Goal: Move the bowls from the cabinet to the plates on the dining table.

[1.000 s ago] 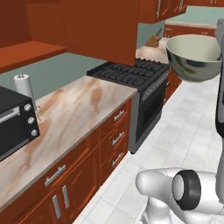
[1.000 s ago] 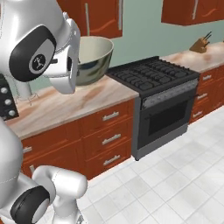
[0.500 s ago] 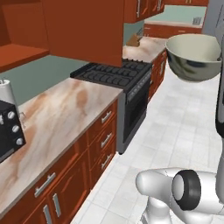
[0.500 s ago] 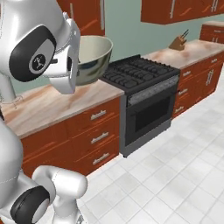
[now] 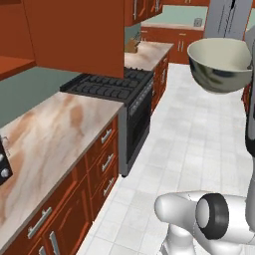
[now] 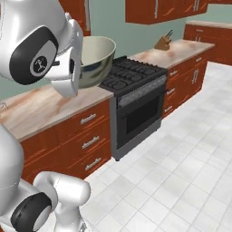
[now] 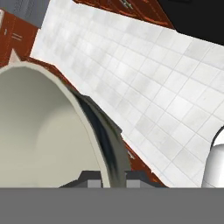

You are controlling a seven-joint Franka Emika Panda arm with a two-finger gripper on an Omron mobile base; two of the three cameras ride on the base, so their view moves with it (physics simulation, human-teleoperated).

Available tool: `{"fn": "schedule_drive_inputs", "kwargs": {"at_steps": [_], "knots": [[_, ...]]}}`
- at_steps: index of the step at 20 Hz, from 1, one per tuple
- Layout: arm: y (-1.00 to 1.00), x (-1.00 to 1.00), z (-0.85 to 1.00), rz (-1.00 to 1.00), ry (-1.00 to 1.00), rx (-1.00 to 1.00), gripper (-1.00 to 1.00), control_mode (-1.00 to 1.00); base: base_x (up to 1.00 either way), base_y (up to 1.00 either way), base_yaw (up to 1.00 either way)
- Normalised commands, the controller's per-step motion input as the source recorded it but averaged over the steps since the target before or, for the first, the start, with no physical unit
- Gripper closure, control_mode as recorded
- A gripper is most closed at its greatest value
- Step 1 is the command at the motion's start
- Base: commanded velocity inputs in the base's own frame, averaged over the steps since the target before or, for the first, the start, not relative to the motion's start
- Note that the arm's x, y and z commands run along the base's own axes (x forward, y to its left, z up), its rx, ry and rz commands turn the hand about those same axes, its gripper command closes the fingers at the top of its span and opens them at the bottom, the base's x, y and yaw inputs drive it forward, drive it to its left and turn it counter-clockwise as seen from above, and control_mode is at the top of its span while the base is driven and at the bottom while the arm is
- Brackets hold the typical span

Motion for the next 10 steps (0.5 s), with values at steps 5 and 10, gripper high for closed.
{"fn": "schedule_drive_inputs", "kwargs": {"at_steps": [5, 10], "knots": [[0.0, 0.0, 0.0, 0.0, 0.0, 0.0, 1.0, 1.0, 0.0, 0.0, -0.25], [0.0, 0.0, 0.0, 0.0, 0.0, 0.0, 1.0, 1.0, 0.0, 0.0, -0.25]]}}
